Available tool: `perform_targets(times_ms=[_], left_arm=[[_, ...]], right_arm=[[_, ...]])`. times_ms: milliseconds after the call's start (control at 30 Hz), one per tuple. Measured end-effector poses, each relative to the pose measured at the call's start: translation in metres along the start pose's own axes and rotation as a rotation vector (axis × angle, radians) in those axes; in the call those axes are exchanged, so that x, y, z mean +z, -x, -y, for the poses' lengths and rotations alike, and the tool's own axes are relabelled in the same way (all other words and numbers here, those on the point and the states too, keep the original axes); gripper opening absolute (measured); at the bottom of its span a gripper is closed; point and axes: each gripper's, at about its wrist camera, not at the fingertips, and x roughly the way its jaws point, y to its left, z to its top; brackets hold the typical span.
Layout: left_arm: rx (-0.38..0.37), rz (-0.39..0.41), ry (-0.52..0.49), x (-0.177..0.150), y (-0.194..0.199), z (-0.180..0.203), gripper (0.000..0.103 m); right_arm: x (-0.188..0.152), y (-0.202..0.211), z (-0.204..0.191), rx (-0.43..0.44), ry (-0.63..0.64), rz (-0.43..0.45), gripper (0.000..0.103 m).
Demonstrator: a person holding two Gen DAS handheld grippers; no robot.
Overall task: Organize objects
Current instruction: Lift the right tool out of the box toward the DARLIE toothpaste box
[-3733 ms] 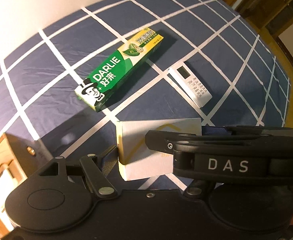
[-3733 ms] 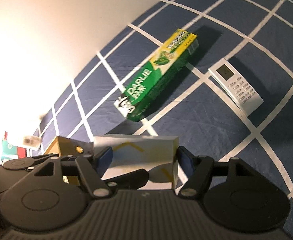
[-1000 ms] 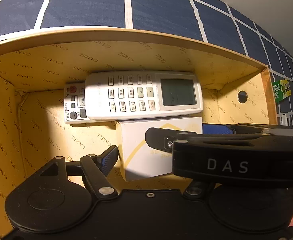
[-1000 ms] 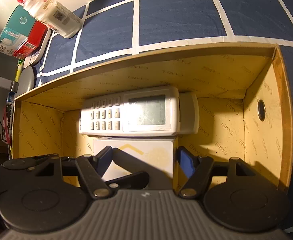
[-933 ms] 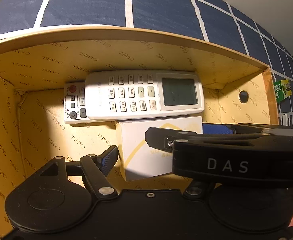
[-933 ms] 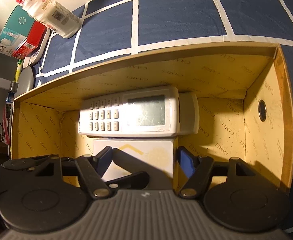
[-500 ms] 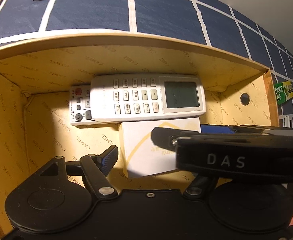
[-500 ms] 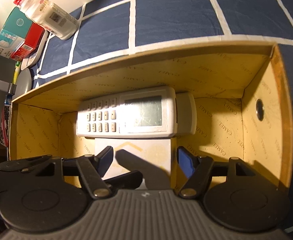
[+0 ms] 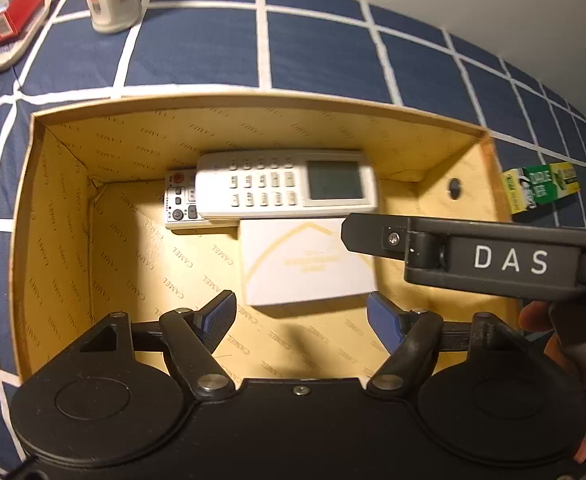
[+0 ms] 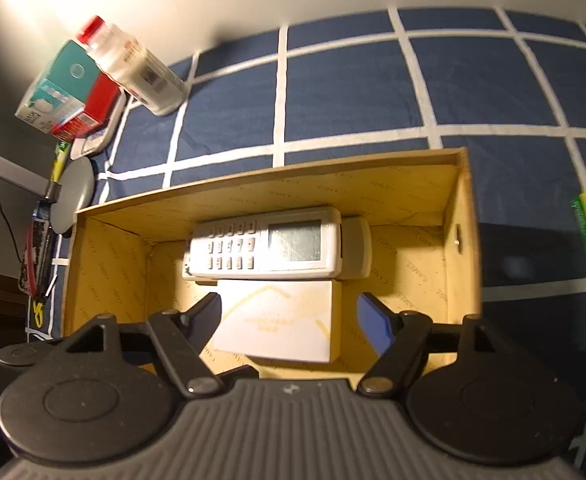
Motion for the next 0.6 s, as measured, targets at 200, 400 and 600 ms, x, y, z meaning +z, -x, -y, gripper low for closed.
perform_targets(times_ms=[200, 400, 600], left_arm=[[0.038, 0.056, 0.008, -0.011, 0.027, 0.017, 0.074], [0.065, 0.107, 0.021, -0.027, 0.052, 0.030, 0.080], [0.078, 0.142, -0.008, -0.046, 0.069, 0.048, 0.087]], right_arm=[[-0.012, 0.036, 0.003, 0.001, 0.015, 0.052, 0.079], [-0.026, 0.074, 0.009, -0.002, 0.010, 0.111, 0.088], [-0.047, 0.104, 0.016, -0.020, -0.001, 0.154, 0.093]])
